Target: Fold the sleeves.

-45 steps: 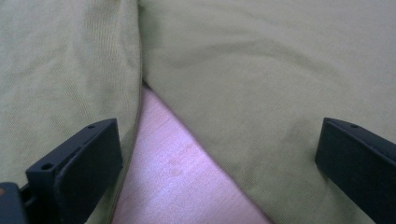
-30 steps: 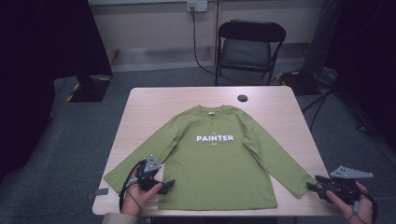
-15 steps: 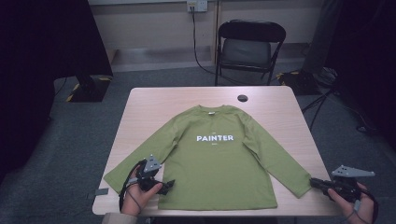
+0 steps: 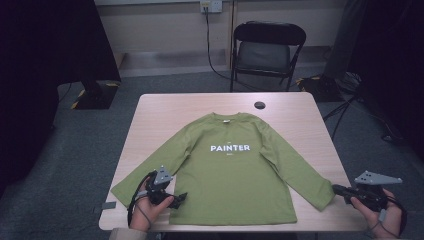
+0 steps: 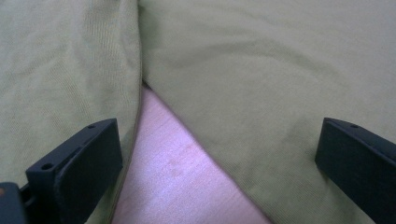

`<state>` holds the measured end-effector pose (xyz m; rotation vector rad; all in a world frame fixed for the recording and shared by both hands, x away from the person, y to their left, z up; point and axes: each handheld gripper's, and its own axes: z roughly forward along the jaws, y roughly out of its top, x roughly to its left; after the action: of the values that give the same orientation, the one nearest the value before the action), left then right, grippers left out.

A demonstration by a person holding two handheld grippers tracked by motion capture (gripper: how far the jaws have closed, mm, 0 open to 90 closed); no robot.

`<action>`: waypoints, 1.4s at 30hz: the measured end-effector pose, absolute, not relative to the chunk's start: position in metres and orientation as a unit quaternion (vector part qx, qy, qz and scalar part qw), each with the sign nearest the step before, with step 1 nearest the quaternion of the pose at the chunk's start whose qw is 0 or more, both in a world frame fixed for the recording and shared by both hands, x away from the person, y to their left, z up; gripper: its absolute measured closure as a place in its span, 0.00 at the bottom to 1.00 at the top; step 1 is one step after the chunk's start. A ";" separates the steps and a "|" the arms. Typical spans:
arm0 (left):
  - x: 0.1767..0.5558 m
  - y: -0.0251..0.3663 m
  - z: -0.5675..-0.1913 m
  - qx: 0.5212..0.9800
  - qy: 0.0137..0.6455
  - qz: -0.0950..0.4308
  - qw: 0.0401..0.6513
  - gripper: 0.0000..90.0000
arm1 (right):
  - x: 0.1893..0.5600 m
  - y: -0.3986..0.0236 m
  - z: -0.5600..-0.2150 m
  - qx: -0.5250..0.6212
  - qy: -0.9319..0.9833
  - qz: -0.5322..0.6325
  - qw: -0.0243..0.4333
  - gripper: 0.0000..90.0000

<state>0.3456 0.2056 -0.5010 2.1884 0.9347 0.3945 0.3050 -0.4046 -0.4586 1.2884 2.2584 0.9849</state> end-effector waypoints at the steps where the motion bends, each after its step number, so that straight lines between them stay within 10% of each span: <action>1: 0.346 0.206 -0.501 0.848 0.362 0.153 0.357 0.00 | 0.305 -0.403 -0.457 0.455 0.799 0.349 0.181 0.98; 42: 0.346 0.206 -0.501 0.847 0.362 0.153 0.357 0.00 | 0.347 -0.255 -0.361 0.269 0.864 0.379 0.191 0.98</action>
<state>0.3456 0.2055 -0.5010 2.1873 0.9355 0.3944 0.3473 -0.2547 -0.3608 0.7559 2.4282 1.0656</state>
